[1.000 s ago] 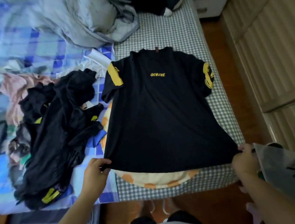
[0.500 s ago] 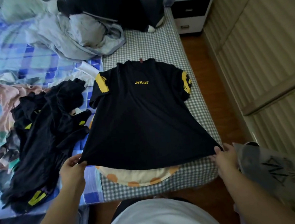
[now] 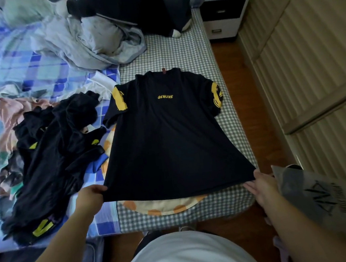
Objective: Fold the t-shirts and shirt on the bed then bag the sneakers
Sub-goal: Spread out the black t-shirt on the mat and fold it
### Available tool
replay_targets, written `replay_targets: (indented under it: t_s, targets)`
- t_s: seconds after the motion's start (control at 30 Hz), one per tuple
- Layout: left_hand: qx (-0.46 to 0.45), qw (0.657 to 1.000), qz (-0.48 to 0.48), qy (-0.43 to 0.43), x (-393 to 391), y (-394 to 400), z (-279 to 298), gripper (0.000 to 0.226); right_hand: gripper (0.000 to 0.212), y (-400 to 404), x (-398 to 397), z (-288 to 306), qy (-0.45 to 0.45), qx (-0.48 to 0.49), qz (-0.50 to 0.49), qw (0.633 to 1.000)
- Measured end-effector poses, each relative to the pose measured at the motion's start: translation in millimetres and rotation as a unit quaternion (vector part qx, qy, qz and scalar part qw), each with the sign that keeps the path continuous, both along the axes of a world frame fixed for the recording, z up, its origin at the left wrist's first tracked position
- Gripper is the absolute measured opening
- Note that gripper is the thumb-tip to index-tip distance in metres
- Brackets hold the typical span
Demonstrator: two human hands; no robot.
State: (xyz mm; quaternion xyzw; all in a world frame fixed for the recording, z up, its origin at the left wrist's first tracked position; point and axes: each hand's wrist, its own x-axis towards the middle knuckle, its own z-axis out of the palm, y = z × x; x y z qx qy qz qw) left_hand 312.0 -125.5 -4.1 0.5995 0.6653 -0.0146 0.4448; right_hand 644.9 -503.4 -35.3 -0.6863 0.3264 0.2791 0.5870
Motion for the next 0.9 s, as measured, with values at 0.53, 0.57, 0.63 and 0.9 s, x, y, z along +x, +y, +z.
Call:
replay_targets:
  t_s: [0.53, 0.57, 0.63, 0.9]
  targets:
    - [0.047, 0.993, 0.005, 0.107, -6, 11, -7, 0.011, 0.045, 10, -3, 6, -0.038, -0.124, 0.060, 0.990]
    - [0.038, 0.989, 0.009, 0.142, -8, 14, -12, 0.012, 0.041, 4, -2, 5, -0.028, -0.131, 0.031, 0.990]
    - [-0.003, 0.987, 0.045, 0.152, -11, 16, -14, 0.010, 0.030, -11, 1, 1, 0.001, -0.121, -0.024, 0.992]
    - [-0.279, 0.870, 0.370, -0.165, -42, -17, -31, 0.017, 0.014, -38, -16, -11, 0.184, 0.070, -0.154, 0.968]
